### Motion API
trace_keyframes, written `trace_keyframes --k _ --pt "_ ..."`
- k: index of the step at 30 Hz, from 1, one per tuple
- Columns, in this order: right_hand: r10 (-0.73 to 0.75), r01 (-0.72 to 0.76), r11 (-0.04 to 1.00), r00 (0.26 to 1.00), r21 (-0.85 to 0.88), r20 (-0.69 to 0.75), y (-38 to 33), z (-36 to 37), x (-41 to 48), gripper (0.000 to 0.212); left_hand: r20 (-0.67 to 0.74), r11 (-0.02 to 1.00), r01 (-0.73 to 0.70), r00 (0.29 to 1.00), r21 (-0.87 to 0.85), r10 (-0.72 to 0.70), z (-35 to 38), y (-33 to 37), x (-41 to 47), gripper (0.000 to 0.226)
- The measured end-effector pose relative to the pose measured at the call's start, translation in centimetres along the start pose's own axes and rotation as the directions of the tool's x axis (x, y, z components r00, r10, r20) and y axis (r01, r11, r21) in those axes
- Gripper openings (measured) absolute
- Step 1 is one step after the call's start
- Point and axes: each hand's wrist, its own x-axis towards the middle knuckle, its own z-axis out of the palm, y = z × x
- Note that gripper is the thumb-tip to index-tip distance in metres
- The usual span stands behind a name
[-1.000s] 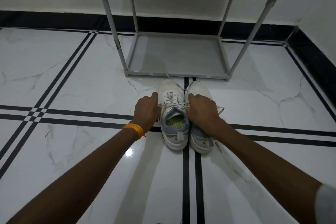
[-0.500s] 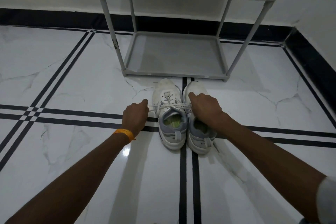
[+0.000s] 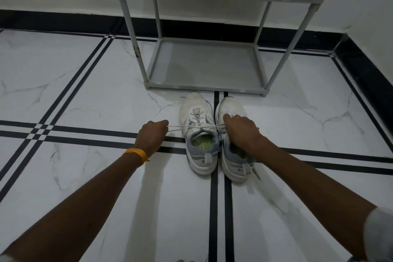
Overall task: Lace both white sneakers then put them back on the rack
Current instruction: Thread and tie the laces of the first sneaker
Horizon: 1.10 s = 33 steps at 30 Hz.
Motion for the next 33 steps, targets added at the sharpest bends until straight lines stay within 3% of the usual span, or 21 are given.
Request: trace_keyframes --k 4,6,7,9,10,12,14,15,18,21,24,28,33 --pt "0.012 -0.013 0.999 1.0 0.052 0.019 -0.1 -0.4 0.0 0.034 0.026 0.991 0.042 0.999 -0.125 -0.039 -0.1 0.3 0.0 0.025" --pt "0.008 -0.015 0.988 0.999 0.154 0.049 0.5 -0.7 0.3 0.026 0.106 0.943 0.066 0.994 -0.327 -0.032 -1.1 0.8 -0.2 0.019" --pt "0.015 -0.031 0.971 0.997 0.237 0.069 0.9 -1.0 0.4 0.018 0.198 0.878 0.121 0.98 -0.464 -0.031 -2.2 1.1 -0.3 0.015" --pt "0.053 -0.092 0.872 0.994 0.48 0.094 1.7 -2.0 0.4 0.014 0.454 0.643 0.338 0.891 -0.687 0.017 -4.6 1.3 -0.6 0.029" --pt "0.083 -0.111 0.806 0.994 0.582 0.075 2.0 -2.6 0.3 0.016 0.501 0.547 0.401 0.865 -0.735 0.039 -5.6 1.3 -0.6 0.039" --pt "0.168 -0.087 0.771 0.983 0.631 -0.07 1.7 -3.6 0.1 0.026 0.409 0.545 0.358 0.912 -0.758 -0.031 -7.0 1.7 -0.4 0.047" --pt "0.144 -0.019 0.799 0.976 0.601 -0.161 0.1 -4.3 -0.1 0.033 0.162 0.682 0.182 0.982 -0.708 -0.095 -7.0 3.0 0.3 0.044" --pt "0.088 0.015 0.815 0.985 0.579 -0.149 -1.1 -4.3 -0.2 0.035 0.07 0.737 0.078 0.997 -0.671 -0.041 -6.8 4.2 0.5 0.043" --pt "-0.083 0.1 0.94 0.994 0.327 -0.066 -4.2 -3.0 -0.5 0.034 0.046 0.845 -0.198 0.966 -0.498 0.254 -5.0 7.0 0.8 0.043" --pt "-0.123 0.126 0.98 0.992 0.155 -0.034 -4.7 -2.0 -0.7 0.029 0.06 0.915 -0.289 0.946 -0.28 0.317 -3.4 7.5 0.7 0.041" --pt "-0.105 0.11 0.985 0.993 0.13 -0.048 -4.1 -1.8 -0.6 0.018 0.015 0.935 -0.29 0.954 -0.203 0.299 -3.3 7.7 0.1 0.043" --pt "-0.122 0.13 0.98 0.991 0.151 -0.061 -4.0 -1.8 -0.8 0.015 -0.029 0.903 -0.423 0.904 0.072 0.426 -3.2 7.3 -0.7 0.043" --pt "-0.12 0.13 0.986 0.989 0.109 -0.09 -3.8 -1.2 -1.6 0.016 0.041 0.835 -0.515 0.854 0.193 0.518 -3.5 5.8 -0.7 0.04"
